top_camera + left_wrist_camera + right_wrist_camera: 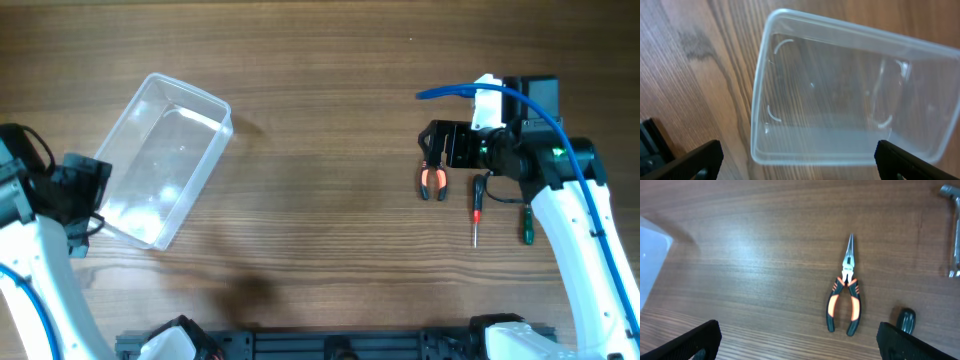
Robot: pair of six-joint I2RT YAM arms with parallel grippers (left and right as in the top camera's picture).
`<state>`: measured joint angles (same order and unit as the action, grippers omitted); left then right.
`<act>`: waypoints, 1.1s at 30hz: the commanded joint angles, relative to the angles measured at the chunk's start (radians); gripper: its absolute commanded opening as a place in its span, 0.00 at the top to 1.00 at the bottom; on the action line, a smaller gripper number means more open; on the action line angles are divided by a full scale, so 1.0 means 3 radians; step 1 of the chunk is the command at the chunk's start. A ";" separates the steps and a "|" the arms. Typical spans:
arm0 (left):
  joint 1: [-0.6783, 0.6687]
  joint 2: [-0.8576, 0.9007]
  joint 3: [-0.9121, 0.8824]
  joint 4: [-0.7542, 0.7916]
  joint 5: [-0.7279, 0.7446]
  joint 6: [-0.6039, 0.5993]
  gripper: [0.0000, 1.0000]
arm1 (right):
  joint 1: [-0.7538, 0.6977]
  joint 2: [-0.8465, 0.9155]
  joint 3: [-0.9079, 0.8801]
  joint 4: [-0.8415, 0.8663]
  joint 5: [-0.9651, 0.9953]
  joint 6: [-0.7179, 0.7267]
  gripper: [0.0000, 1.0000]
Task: Pack container
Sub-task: 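Grasp the clear plastic container's edge with the left gripper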
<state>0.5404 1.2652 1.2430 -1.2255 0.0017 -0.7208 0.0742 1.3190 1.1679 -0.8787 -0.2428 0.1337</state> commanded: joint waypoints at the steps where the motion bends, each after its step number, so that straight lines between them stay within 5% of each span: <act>1: 0.0125 0.0385 0.0058 0.0058 -0.0150 -0.0240 0.00 | 0.0020 0.0086 0.0097 -0.0019 0.0006 -0.0013 0.00; 10: 0.0125 0.1591 0.0058 0.0235 -0.0148 0.0076 0.00 | 0.0020 0.0086 0.0097 -0.0015 0.0006 -0.0011 0.00; 19: 0.0089 0.1981 0.0058 0.0350 -0.0161 0.0300 0.07 | 0.0020 0.0086 0.0097 0.0014 0.0008 -0.0008 0.00; 26: -0.0086 0.1979 0.0058 0.0371 -0.0206 0.0497 0.36 | 0.0020 0.0086 0.0097 0.0034 0.0084 0.0001 0.05; 33: -0.0251 0.1953 0.0058 0.0373 -0.0275 0.0495 0.47 | 0.0020 0.0086 0.0097 0.0033 0.0121 0.0000 0.06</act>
<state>0.4873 1.8587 1.2495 -1.1137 -0.0666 -0.5880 0.0742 1.3380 1.1679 -0.8745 -0.2276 0.1337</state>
